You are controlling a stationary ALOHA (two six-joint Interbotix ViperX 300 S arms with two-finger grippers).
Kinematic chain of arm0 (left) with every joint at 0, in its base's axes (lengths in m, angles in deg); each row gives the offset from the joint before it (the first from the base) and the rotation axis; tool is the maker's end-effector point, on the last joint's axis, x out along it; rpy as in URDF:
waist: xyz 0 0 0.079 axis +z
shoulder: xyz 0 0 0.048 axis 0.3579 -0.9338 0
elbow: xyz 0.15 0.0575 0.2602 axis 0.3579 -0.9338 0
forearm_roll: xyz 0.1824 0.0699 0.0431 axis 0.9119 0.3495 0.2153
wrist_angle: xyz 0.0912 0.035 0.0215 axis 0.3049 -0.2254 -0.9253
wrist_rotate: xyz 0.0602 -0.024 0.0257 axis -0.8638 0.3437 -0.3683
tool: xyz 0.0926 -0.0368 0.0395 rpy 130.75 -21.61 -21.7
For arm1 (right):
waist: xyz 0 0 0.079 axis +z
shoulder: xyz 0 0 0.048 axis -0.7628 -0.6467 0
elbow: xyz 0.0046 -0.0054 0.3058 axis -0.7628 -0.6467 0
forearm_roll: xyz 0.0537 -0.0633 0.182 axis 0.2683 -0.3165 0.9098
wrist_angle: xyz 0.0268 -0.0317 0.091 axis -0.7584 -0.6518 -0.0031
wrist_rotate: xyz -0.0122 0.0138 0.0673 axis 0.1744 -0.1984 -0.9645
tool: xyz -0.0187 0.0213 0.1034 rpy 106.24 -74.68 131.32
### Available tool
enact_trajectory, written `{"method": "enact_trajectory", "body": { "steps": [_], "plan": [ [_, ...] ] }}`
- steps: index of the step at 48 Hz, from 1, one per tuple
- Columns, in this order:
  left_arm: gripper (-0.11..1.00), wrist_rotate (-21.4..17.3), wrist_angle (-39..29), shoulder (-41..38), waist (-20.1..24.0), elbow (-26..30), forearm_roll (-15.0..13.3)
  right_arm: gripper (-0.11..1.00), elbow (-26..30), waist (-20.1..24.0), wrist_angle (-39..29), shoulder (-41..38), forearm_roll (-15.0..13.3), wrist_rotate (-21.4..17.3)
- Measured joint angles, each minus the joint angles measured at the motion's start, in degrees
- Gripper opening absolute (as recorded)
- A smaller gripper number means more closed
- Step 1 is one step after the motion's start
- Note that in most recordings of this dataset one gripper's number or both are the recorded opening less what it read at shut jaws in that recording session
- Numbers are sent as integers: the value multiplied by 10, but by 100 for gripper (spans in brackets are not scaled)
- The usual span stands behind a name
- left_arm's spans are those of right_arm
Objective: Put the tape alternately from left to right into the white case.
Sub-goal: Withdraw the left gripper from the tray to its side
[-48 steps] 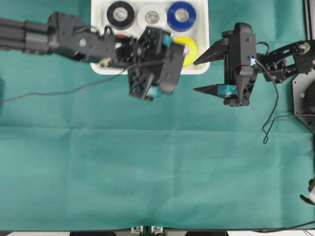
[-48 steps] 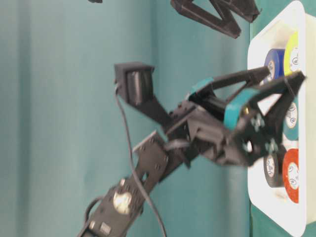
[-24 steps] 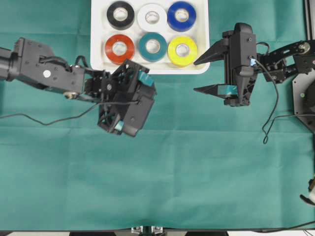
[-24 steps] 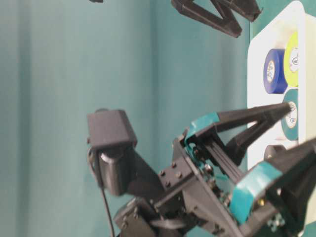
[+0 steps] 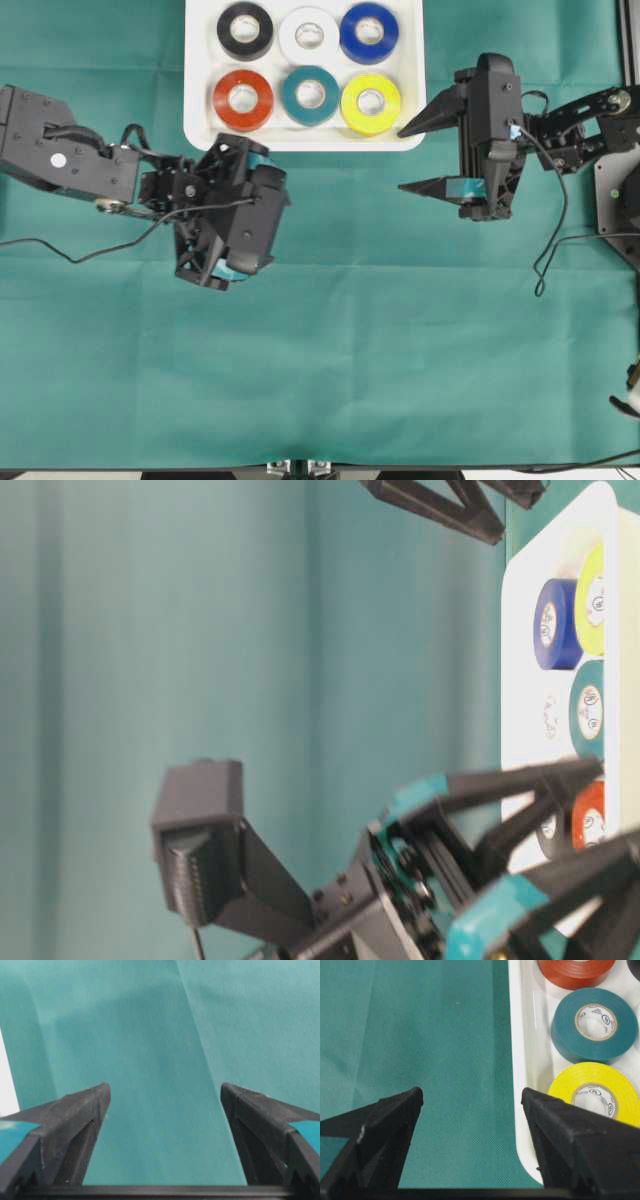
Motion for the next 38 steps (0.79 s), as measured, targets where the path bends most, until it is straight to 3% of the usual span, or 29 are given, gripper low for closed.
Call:
{"method": "enact_trajectory", "body": {
  "steps": [25,38],
  "plan": [
    [68,133,0,41,0,-56,0,83,-4,0,0,-1,1,0],
    [68,143,0,43,5,-60,-1,83,-6,0,3,-1,1,0]
  ]
}}
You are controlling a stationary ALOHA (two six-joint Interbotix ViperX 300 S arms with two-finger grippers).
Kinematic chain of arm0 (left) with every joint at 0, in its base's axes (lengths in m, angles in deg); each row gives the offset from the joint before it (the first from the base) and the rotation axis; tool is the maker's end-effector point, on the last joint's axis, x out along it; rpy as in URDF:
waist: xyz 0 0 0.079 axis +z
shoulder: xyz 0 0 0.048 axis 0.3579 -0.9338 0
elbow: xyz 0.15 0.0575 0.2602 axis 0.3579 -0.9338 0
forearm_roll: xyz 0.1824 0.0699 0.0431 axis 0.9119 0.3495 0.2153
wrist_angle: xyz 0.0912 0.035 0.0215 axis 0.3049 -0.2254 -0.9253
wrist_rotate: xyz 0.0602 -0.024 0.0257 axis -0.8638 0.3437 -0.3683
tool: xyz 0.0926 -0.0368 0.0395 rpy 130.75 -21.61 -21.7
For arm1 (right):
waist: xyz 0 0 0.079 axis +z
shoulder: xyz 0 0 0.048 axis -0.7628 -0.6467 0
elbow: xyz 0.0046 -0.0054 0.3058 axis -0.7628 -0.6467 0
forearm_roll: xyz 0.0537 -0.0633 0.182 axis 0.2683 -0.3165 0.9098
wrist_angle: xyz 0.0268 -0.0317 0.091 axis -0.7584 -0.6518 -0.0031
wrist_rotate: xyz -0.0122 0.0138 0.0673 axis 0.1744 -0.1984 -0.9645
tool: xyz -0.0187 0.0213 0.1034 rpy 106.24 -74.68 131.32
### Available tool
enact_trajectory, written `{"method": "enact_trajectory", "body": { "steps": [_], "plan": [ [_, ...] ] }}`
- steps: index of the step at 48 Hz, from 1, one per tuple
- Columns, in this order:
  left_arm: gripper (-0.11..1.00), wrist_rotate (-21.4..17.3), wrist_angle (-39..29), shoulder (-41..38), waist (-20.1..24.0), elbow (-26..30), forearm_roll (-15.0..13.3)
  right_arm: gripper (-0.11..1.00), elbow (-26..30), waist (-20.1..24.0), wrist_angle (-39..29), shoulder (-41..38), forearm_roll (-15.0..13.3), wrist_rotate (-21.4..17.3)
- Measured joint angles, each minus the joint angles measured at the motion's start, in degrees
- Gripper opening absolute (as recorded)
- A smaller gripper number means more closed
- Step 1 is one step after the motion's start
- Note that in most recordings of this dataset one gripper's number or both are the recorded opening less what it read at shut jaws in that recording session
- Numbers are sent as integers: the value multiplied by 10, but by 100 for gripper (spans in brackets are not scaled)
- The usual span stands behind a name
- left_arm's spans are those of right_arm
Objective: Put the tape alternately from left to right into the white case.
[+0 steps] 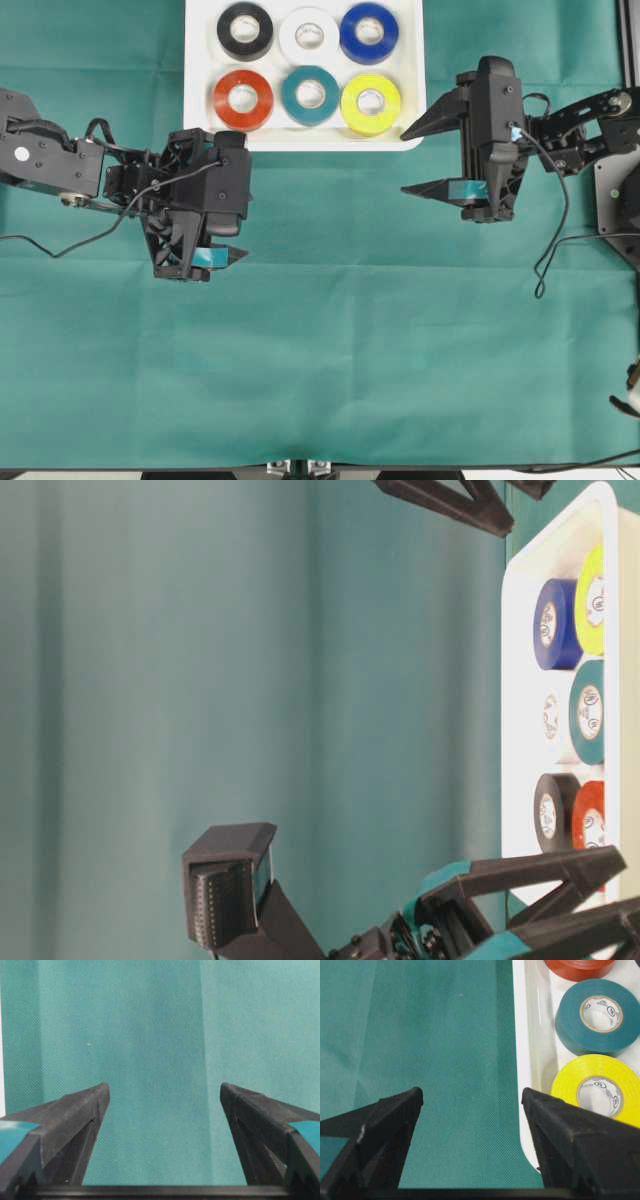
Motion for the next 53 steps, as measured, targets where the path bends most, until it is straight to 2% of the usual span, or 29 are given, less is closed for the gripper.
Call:
{"method": "enact_trajectory", "body": {
  "steps": [12,23,36,53],
  "plan": [
    [68,0,-2,26,11,-11,0,83,0,0,0,7,0,1],
    [68,-1,-1,75,31,-51,0,83,-11,0,-1,47,0,-1],
    [68,-1,4,134,62,-100,0,83,-47,0,-2,116,0,-3],
    [68,-1,67,187,69,-148,0,83,-97,0,-3,229,1,-4]
  ]
}}
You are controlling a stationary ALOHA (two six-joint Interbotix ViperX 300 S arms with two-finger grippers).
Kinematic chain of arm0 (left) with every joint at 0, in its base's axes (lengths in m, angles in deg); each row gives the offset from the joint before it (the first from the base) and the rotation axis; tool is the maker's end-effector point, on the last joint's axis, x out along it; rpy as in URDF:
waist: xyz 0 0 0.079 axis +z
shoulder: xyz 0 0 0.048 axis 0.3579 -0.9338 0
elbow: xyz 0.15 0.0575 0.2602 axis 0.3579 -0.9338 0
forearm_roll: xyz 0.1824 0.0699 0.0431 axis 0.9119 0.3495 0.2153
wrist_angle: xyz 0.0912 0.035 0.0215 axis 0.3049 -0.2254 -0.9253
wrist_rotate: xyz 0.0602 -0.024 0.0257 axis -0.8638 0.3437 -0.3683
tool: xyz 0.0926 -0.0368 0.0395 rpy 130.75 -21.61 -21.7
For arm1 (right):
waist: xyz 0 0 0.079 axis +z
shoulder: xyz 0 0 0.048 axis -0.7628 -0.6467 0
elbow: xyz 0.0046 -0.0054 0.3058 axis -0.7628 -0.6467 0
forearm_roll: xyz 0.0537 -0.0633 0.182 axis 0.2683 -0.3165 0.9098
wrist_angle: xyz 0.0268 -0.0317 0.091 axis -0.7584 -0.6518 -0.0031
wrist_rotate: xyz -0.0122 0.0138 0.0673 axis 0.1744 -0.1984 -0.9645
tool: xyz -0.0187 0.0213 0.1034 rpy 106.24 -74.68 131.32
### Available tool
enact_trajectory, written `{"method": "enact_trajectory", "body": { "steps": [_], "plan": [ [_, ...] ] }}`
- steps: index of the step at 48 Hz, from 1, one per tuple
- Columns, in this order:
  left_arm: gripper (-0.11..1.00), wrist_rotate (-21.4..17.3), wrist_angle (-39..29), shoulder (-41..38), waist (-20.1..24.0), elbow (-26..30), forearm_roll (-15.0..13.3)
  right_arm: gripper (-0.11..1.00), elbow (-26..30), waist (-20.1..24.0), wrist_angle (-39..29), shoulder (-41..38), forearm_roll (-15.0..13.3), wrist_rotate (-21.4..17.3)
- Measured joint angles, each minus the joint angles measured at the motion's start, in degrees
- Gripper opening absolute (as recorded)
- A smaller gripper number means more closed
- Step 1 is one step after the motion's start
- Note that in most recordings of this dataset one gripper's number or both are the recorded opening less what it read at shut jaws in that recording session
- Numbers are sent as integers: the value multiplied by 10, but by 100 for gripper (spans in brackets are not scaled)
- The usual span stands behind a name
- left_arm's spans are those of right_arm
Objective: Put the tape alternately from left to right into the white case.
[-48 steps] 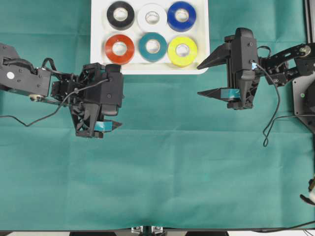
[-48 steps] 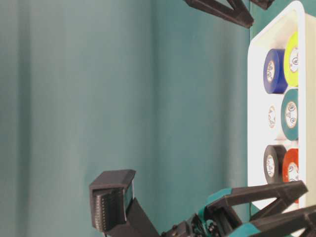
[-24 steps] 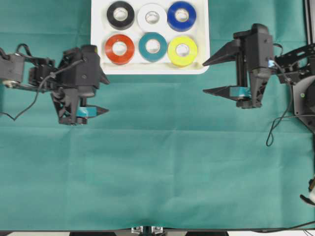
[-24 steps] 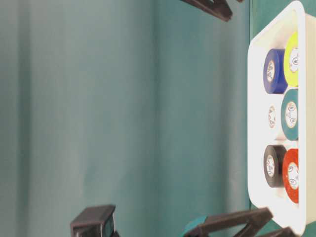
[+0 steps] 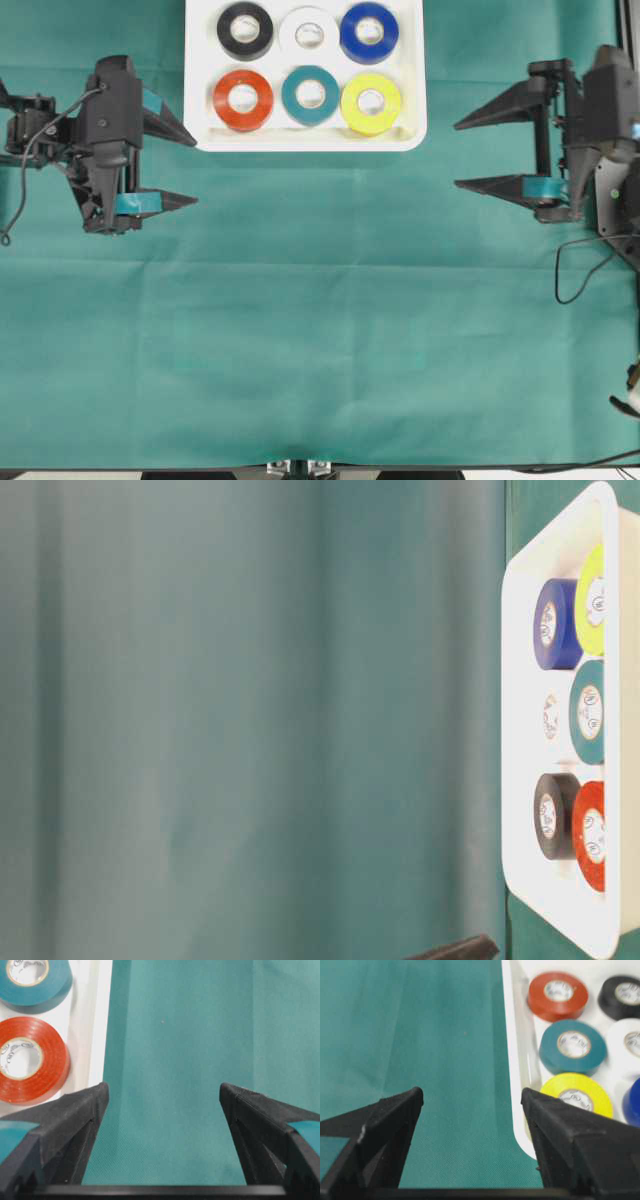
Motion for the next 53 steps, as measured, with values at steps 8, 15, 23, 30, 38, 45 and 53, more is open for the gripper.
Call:
{"method": "enact_trajectory", "body": {
  "steps": [8,15,23,30,38,45,53],
  "plan": [
    [68,0,4,15,0,-9,0,83,-22,0,-4,40,8,0],
    [68,-1,5,38,1,-21,1,83,-40,0,-20,76,16,0],
    [68,-1,13,62,1,-41,0,83,-59,0,-34,112,24,-1],
    [68,-1,22,86,1,-58,0,83,-70,0,-36,133,26,-2],
    [68,-2,26,121,2,-80,1,83,-80,0,-37,142,32,-3],
    [68,0,27,159,2,-104,0,83,-85,0,-38,143,33,-11],
    [68,0,27,202,1,-126,0,83,-91,0,-37,144,33,-18]
  ]
}}
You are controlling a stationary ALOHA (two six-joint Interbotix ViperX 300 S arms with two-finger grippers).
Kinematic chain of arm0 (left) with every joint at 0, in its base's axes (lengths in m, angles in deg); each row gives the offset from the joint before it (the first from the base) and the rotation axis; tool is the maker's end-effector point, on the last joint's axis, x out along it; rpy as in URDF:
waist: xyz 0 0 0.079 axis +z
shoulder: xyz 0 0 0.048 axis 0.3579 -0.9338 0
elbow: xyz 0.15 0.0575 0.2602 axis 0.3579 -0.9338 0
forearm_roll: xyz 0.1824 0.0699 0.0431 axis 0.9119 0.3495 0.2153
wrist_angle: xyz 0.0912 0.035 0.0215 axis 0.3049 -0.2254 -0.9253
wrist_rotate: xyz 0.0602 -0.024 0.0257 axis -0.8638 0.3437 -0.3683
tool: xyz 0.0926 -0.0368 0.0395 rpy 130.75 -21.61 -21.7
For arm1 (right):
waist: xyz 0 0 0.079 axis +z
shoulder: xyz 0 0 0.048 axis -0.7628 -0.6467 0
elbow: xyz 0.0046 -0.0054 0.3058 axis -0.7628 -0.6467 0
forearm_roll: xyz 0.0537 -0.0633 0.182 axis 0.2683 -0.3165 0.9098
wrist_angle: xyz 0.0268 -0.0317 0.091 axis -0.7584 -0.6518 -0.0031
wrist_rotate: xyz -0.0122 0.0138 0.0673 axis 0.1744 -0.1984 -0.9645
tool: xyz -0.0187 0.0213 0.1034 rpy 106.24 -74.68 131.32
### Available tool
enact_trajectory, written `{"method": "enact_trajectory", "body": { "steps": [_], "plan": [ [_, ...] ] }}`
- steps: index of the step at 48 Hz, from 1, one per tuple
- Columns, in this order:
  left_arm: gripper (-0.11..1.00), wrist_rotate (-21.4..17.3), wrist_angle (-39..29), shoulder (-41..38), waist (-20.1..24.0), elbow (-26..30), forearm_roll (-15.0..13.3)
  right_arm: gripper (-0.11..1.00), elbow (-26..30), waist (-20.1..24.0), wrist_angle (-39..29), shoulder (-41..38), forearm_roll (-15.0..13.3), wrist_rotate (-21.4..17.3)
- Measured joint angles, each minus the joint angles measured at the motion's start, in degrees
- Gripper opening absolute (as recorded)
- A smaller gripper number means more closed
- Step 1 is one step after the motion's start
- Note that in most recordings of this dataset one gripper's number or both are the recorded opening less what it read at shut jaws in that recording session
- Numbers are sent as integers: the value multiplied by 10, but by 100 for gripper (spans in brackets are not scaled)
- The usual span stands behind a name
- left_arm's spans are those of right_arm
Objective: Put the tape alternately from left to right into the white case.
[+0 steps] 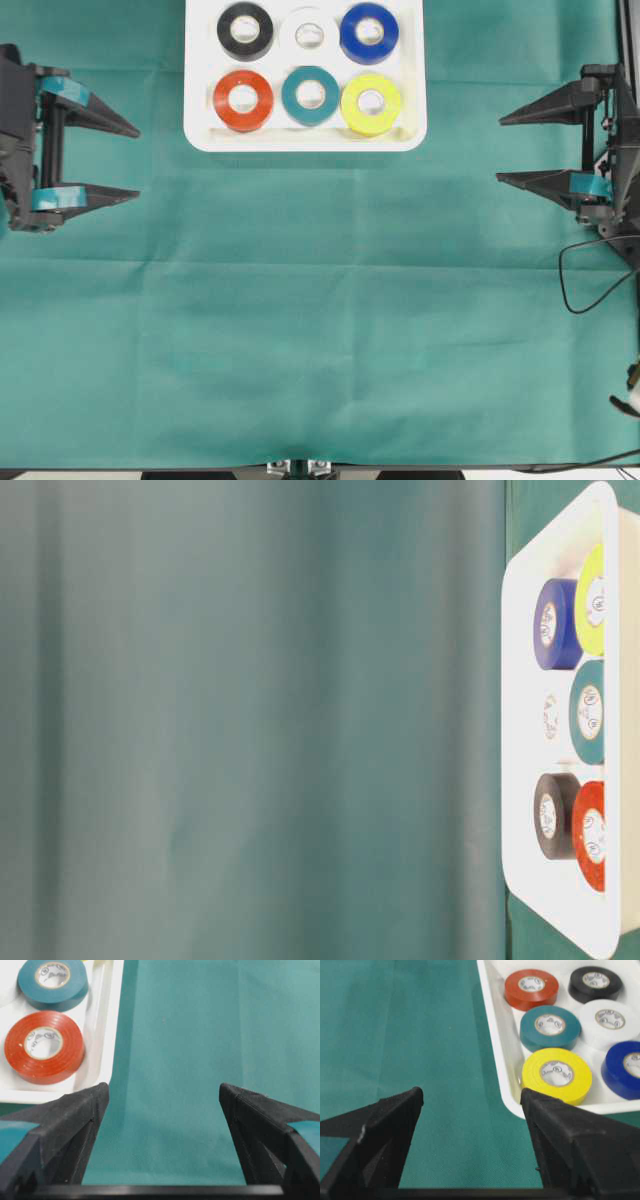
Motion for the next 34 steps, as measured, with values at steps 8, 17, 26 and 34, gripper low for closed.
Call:
{"method": "enact_trajectory", "body": {
  "steps": [8,17,26,34],
  "plan": [
    [68,-1,0,39,1,-16,0,83,-3,0,-1,4,1,-1],
    [68,-8,0,68,1,-32,0,83,-8,0,0,15,1,-1],
    [68,-30,1,98,0,-48,0,83,-16,1,-1,25,1,-1],
    [67,-30,4,129,0,-60,0,83,-19,0,-1,28,1,-1]
  ]
}}
